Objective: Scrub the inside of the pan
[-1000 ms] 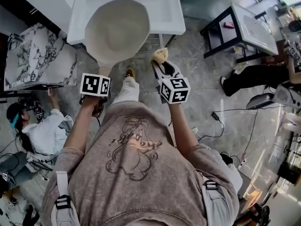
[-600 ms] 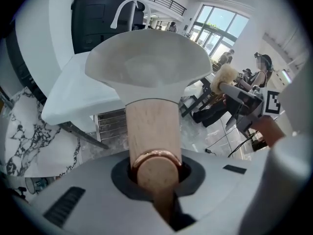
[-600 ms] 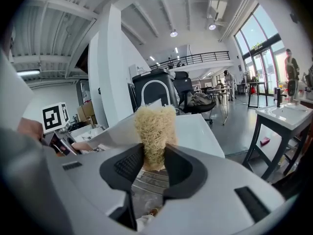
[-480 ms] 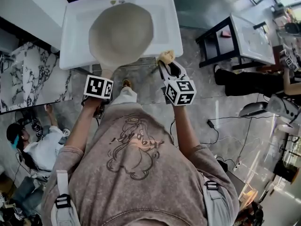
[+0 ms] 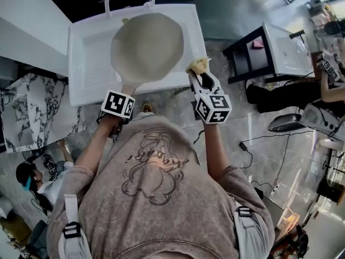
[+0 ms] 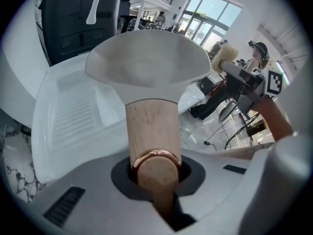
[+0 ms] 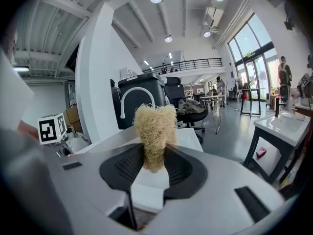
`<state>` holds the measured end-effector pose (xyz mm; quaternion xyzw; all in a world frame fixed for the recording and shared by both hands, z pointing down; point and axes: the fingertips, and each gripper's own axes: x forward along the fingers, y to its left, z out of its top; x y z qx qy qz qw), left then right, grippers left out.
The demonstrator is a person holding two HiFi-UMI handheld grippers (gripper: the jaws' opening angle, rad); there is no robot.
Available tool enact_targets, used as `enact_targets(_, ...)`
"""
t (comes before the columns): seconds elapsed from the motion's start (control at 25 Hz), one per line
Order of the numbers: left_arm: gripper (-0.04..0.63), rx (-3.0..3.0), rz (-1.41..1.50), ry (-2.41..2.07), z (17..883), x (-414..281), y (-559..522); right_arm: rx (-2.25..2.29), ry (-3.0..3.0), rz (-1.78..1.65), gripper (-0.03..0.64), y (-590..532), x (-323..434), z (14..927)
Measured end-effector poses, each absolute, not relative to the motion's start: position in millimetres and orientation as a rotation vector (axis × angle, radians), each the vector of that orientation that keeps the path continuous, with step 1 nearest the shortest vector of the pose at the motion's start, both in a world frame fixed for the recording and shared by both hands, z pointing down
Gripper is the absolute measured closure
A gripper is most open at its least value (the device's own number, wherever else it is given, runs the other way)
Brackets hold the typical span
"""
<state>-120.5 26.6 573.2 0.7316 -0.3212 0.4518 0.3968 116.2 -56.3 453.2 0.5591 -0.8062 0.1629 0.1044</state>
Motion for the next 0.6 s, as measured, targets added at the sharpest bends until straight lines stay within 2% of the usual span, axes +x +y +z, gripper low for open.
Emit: enact_targets(0.6, 0.552, 1.906, 1.309, -0.67, 568.1, -89.5, -21.5, 1.624, -2.398, 0.346, 0.474, -128.2, 153.7, 418.5)
